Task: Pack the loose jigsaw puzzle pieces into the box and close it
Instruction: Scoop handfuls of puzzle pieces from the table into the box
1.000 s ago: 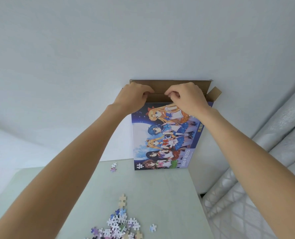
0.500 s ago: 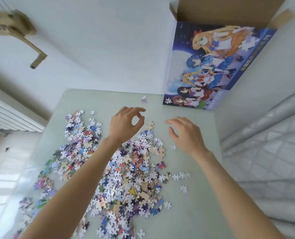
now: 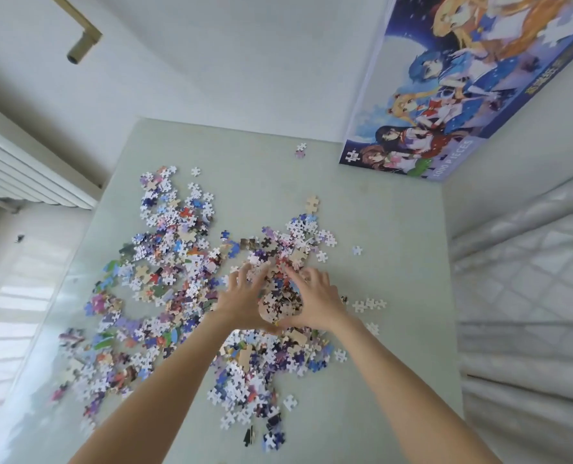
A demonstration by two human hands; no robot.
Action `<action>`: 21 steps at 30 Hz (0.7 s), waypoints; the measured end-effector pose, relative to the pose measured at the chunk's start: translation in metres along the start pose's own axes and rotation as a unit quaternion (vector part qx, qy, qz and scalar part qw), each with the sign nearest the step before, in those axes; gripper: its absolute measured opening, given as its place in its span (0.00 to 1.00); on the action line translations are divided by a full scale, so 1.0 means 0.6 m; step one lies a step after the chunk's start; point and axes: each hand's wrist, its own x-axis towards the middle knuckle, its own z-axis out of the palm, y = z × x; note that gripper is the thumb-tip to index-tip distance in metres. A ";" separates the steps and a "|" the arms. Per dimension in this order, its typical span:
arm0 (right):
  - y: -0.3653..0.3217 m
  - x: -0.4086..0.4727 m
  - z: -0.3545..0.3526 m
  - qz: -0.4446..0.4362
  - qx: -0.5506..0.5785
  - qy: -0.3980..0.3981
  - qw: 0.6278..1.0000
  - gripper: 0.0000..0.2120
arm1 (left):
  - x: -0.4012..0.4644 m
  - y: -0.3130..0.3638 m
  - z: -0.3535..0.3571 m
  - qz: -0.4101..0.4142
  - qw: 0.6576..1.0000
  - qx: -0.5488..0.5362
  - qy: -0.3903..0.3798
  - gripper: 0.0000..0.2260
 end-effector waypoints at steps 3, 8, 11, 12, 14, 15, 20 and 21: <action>-0.010 -0.018 0.025 -0.014 -0.054 0.015 0.998 0.57 | -0.017 0.004 0.023 0.001 0.999 0.033 0.007 0.61; -0.021 -0.025 0.038 0.015 0.018 0.025 0.999 0.51 | -0.029 0.007 0.030 0.003 0.994 -0.080 0.075 0.51; -0.030 -0.031 0.032 0.034 0.088 0.021 0.995 0.46 | -0.031 0.002 0.030 0.013 0.985 -0.147 0.090 0.42; -0.033 -0.033 0.028 0.037 0.109 0.026 0.993 0.45 | -0.031 0.002 0.030 0.019 0.982 -0.162 0.090 0.39; -0.037 -0.037 0.020 0.040 0.147 0.047 0.987 0.41 | -0.032 0.000 0.026 0.030 0.980 -0.173 0.095 0.32; -0.037 -0.039 0.016 0.038 0.153 0.059 0.986 0.38 | -0.033 -0.001 0.024 0.034 0.979 -0.173 0.100 0.29; -0.032 -0.045 -0.008 0.020 0.158 0.111 0.981 0.30 | -0.036 -0.010 0.010 0.029 0.978 -0.153 0.139 0.23; -0.031 -0.047 -0.013 0.016 0.157 0.121 0.980 0.28 | -0.036 -0.011 0.008 0.024 0.978 -0.145 0.150 0.24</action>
